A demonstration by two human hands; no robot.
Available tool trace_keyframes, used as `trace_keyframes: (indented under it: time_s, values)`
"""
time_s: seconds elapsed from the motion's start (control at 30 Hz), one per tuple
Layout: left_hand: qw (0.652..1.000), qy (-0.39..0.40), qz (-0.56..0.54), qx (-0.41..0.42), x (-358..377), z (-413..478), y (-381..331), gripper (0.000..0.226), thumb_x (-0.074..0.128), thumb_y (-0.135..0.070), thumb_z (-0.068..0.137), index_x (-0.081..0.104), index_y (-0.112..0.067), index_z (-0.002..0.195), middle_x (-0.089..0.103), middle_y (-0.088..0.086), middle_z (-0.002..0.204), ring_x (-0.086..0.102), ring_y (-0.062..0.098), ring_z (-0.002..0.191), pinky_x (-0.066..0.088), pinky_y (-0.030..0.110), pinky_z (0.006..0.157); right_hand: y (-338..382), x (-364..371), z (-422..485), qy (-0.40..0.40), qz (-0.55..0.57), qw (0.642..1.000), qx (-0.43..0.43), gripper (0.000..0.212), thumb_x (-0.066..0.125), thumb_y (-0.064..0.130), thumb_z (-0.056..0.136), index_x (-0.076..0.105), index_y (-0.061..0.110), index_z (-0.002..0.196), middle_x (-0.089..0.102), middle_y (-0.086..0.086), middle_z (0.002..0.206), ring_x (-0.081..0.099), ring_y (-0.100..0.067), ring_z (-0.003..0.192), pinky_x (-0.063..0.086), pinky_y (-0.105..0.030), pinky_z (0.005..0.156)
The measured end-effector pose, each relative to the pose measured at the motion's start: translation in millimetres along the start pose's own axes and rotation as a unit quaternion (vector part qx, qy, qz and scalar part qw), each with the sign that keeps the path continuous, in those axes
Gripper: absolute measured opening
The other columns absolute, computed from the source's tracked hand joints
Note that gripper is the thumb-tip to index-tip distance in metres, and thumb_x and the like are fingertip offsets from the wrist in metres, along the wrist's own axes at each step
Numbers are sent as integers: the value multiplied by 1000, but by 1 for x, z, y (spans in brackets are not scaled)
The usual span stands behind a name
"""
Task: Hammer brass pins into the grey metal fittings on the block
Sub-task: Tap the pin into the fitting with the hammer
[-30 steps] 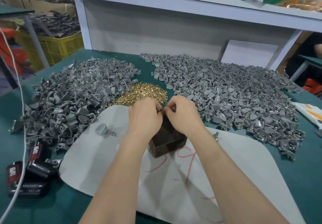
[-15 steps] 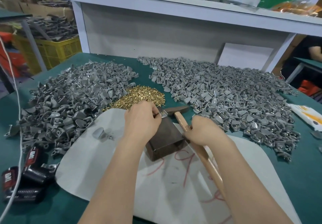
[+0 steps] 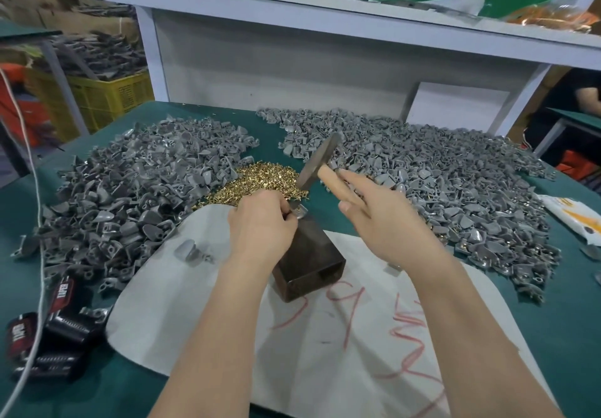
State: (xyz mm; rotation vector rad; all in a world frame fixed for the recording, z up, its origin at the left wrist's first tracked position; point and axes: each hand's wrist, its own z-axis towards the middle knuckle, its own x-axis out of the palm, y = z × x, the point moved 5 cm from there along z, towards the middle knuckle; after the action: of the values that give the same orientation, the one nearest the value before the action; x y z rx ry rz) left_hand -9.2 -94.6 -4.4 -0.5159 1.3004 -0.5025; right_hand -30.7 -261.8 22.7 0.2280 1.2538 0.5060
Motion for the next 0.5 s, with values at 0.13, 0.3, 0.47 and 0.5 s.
trace_keyframes:
  time_s: [0.13,0.3,0.47,0.5]
  values:
    - [1000,-3,-8,10,1,0,0,12,63,-22,87,71,-17,79,69,4,88,62,27,92,51,40,83,19,-21,-15,-127,46,988,-68,53,54,20,94,40,49,135,62,15,121,52,20,73,34,6,63]
    - [1000,1,0,10,1,2,0,11,63,-22,86,72,-17,84,70,6,88,61,29,92,51,41,83,20,-8,-22,29,-46,998,-24,53,51,25,94,35,58,132,60,20,125,63,-6,97,48,-22,83]
    - [1000,-12,-8,12,2,2,0,13,63,-20,87,72,-15,79,70,6,85,62,29,90,51,41,83,31,-29,-23,-93,0,993,-76,55,54,23,94,35,58,132,55,33,118,52,19,58,36,4,57]
    - [1000,-10,-8,13,3,2,1,13,63,-20,87,72,-15,79,70,6,85,62,30,90,51,41,83,33,-24,-25,-69,-25,994,-77,57,54,25,94,31,61,132,57,31,120,53,12,58,38,1,58]
